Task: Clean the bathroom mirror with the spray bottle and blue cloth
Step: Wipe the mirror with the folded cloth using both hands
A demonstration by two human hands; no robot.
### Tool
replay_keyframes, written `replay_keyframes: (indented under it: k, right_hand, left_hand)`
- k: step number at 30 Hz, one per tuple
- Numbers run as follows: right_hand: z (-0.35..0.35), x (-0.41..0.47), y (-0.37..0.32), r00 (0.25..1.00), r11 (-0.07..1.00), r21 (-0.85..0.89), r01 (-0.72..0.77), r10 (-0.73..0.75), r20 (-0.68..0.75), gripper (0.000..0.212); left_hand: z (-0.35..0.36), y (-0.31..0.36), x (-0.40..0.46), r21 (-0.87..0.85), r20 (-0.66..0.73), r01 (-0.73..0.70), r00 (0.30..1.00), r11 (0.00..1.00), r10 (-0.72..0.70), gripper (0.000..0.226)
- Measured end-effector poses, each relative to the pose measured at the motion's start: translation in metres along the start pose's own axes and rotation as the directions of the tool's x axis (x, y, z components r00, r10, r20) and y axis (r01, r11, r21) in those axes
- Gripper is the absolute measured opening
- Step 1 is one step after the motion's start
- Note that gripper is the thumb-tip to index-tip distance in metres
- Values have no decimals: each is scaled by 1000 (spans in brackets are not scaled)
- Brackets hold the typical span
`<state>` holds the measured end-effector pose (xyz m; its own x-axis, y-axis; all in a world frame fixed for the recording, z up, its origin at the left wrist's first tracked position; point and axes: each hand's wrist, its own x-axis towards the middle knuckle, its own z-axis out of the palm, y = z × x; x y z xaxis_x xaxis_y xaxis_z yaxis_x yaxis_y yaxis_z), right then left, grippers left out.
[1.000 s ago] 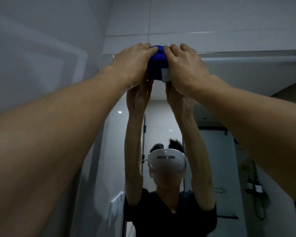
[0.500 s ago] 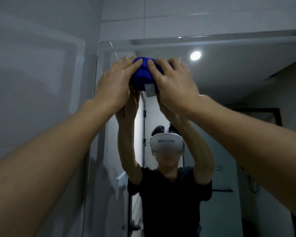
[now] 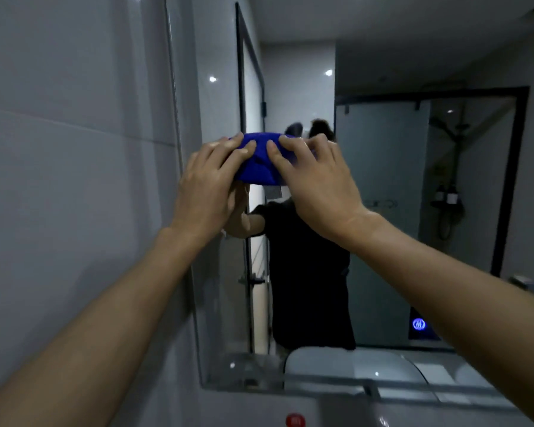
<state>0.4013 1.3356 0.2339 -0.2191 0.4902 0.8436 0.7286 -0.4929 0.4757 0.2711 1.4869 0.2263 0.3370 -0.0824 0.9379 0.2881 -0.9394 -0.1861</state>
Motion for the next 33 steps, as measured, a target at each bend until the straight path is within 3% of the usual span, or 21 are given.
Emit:
replay_keyframes:
  k: [7, 14, 21, 27, 33]
  right_hand:
    - [22, -78, -43, 999, 998, 61, 22, -23, 24, 57]
    - [43, -158, -89, 999, 989, 146, 16, -23, 45, 44]
    - [63, -234, -127, 996, 976, 216, 36, -53, 74, 41]
    - [71, -276, -163, 981, 958, 287, 3, -58, 183, 35]
    - [79, -274, -190, 979, 955, 297, -21, -40, 198, 31]
  left_hand:
    - [19, 17, -91, -49, 106, 41, 994, 998, -35, 50]
    - [30, 37, -170, -77, 228, 67, 973, 995, -48, 74]
    - [38, 65, -236, -106, 418, 229, 893, 968, -166, 61]
    - [51, 74, -288, 24, 610, 182, 777, 983, -158, 58]
    - [55, 65, -303, 165, 633, 115, 749, 979, -195, 62]
